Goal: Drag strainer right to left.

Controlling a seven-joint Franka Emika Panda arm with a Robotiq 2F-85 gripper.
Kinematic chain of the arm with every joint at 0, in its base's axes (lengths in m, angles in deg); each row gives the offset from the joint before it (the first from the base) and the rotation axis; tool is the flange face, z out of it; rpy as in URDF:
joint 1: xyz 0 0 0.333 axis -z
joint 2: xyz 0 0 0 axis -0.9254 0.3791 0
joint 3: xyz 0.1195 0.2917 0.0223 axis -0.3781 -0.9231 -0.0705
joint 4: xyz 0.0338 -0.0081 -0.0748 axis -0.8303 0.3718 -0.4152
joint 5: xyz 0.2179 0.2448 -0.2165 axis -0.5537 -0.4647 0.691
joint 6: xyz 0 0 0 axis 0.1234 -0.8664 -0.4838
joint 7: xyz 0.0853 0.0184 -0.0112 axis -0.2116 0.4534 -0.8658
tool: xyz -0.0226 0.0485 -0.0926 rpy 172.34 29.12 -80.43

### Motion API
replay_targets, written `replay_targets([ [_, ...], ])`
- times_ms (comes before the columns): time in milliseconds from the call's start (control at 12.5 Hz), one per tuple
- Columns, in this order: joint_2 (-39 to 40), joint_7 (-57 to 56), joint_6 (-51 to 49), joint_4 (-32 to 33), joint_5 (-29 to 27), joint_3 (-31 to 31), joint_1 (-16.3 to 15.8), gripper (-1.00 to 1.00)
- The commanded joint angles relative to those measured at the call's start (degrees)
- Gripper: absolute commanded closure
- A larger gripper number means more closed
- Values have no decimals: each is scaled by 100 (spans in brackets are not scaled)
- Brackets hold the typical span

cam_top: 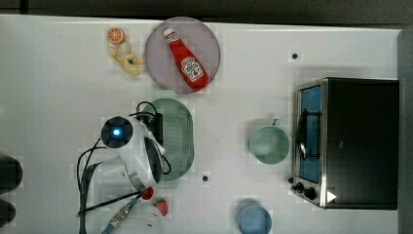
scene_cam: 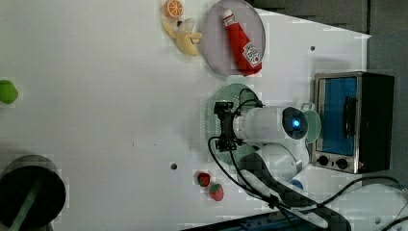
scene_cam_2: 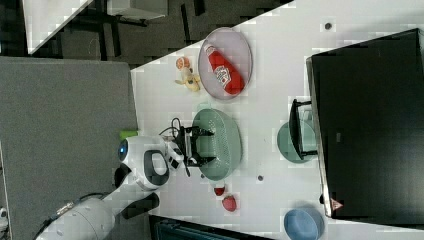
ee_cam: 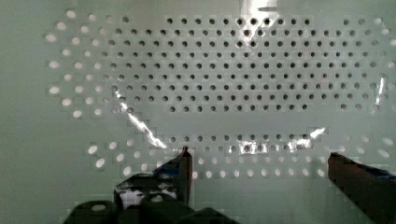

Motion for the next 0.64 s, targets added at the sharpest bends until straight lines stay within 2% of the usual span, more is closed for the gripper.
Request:
replay_targets([
  [80, 189, 778, -85, -491, 94, -155, -405, -100],
  [640, 645, 794, -436, -1293, -510, -208, -856, -100],
])
